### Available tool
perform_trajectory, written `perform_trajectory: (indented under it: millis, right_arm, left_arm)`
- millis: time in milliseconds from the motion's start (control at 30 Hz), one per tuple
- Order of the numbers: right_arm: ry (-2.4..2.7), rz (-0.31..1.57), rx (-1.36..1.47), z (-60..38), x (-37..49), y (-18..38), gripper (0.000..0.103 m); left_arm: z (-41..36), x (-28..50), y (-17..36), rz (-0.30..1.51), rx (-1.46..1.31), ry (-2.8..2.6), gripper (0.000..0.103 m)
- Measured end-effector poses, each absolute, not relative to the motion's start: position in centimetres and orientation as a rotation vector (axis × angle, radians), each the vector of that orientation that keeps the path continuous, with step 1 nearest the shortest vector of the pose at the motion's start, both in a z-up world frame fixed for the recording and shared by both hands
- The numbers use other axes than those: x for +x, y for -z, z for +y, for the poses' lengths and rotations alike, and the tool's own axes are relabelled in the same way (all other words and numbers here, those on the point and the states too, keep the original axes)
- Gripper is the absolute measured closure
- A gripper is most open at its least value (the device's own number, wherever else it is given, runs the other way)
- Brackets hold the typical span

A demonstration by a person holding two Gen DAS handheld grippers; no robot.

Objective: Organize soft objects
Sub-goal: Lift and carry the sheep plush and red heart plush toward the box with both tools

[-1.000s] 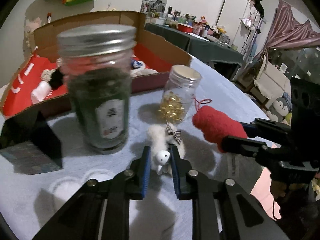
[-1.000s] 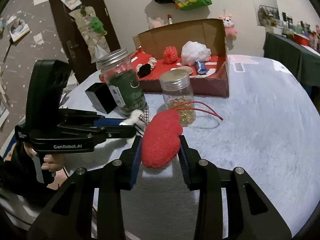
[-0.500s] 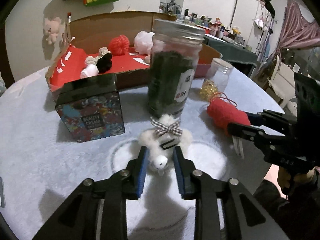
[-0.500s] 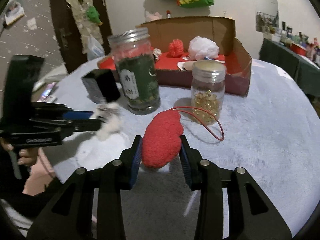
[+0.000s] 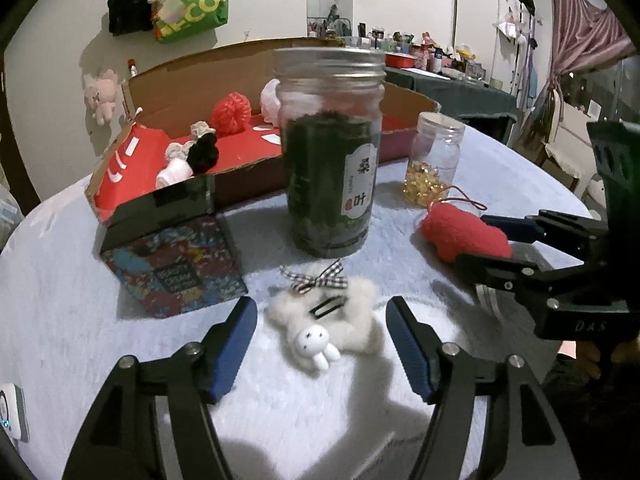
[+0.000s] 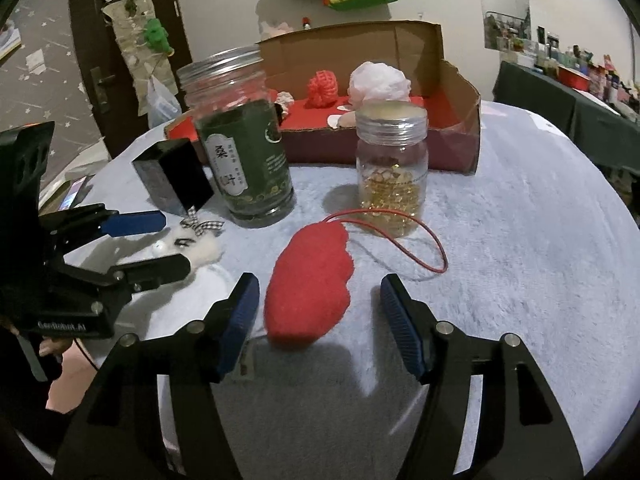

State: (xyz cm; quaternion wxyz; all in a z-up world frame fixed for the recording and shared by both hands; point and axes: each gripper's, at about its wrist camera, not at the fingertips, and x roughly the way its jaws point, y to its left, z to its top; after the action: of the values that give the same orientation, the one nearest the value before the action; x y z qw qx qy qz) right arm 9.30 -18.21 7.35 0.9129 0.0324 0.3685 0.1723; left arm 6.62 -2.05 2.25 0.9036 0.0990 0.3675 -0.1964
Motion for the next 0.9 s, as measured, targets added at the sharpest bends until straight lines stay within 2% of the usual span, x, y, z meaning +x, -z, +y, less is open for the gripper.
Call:
perform_trajectory:
  millis: [133,200,233,267,300,633,900]
  right_arm:
    - [-0.355,0.767,0.078,-17.7,9.9,-7.1,0.041]
    - [-0.354,0.764,0.063,-17.3,9.9,-7.0,0.043]
    - [-0.355,0.758,0.042,-17.0,9.8,-6.9,0.054]
    - [-0.357,0.757,0.032,-16.7,9.8,-6.9,0.063]
    - [-0.359,0.753,0.027,-16.6,9.7,-6.8,0.067]
    - [-0.42,0.676,0.036,-16.2,8.8,-9.7,0.067]
    - [-0.43,0.668,0.027,-16.0,9.2,-10.2,0.067]
  left_arm:
    - [-2.7,7.2,-1.8,0.767,0.224,0.392,0.034]
    - [-3.0,7.3,-1.4,0.773,0.236,0.384,0.039]
    - [-3.0,7.4,-1.3,0.776,0.241,0.382,0.045]
    - [-3.0,7.3,-1.3,0.775,0.24,0.383,0.045]
    - [-2.9,7.2,-1.3,0.771,0.235,0.385,0.046]
    - [-2.7,5.9,-4.7,0.704,0.173,0.451,0.046]
    - [-2.9,6.4,-5.2,0.701,0.172,0.464,0.046]
